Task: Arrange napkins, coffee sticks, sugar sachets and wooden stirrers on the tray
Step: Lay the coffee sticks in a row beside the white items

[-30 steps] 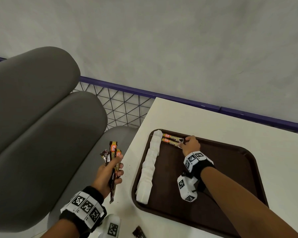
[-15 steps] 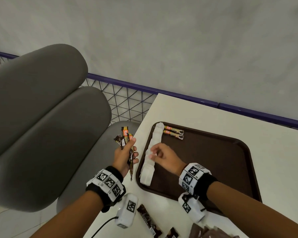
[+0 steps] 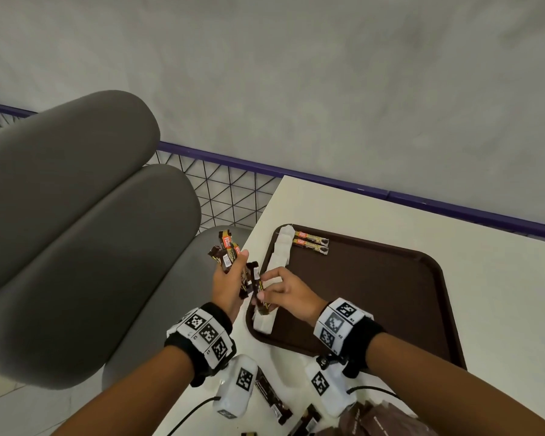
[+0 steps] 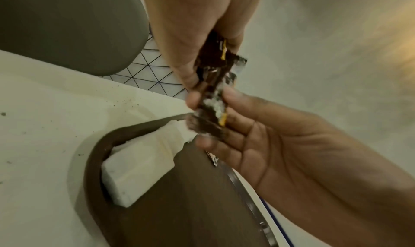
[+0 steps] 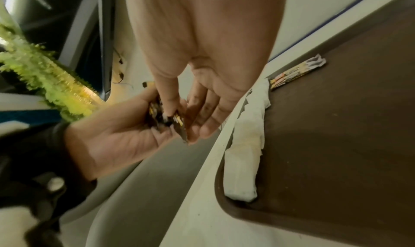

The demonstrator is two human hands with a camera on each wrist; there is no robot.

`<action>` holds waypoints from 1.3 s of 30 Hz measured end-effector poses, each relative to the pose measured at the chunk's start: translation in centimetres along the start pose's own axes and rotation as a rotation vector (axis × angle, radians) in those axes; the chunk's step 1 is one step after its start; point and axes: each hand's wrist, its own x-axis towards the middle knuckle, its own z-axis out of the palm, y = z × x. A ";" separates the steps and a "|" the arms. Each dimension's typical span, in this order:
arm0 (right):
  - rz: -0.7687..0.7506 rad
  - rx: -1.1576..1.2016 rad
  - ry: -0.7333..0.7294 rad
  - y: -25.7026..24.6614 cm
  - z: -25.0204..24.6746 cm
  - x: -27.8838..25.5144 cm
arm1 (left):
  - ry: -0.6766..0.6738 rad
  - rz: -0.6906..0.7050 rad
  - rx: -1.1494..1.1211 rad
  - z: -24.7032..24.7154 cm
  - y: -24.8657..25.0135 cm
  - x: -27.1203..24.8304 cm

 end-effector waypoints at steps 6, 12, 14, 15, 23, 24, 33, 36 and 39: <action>-0.030 0.070 0.091 -0.8 -2.4 -0.8 | -0.007 -0.018 0.103 -1.8 0.6 0.6; -0.158 -0.141 0.182 -0.4 -3.7 -1.0 | -0.079 -0.135 0.111 -1.9 0.6 0.5; -0.200 -0.199 0.225 -0.3 -3.7 -1.2 | -0.099 -0.170 0.087 -1.5 0.6 0.5; -0.216 -0.215 0.237 -0.3 -3.7 -1.2 | -0.105 -0.180 0.083 -1.3 0.6 0.4; -0.266 -0.216 0.261 0.1 -3.8 -1.2 | -0.146 -0.166 0.184 -1.0 0.3 0.2; -0.270 -0.208 0.260 0.2 -3.9 -1.1 | -0.153 -0.158 0.201 -0.9 0.3 0.2; -0.055 -0.112 0.335 1.2 -5.2 -0.8 | -0.130 -0.080 0.192 -0.4 0.0 1.0; 0.069 -0.155 0.355 1.7 -6.2 -0.5 | -0.130 -0.070 0.168 0.0 -0.1 1.3; 0.201 -0.098 0.308 1.8 -6.6 -0.1 | -0.148 -0.076 0.109 0.8 -0.3 1.5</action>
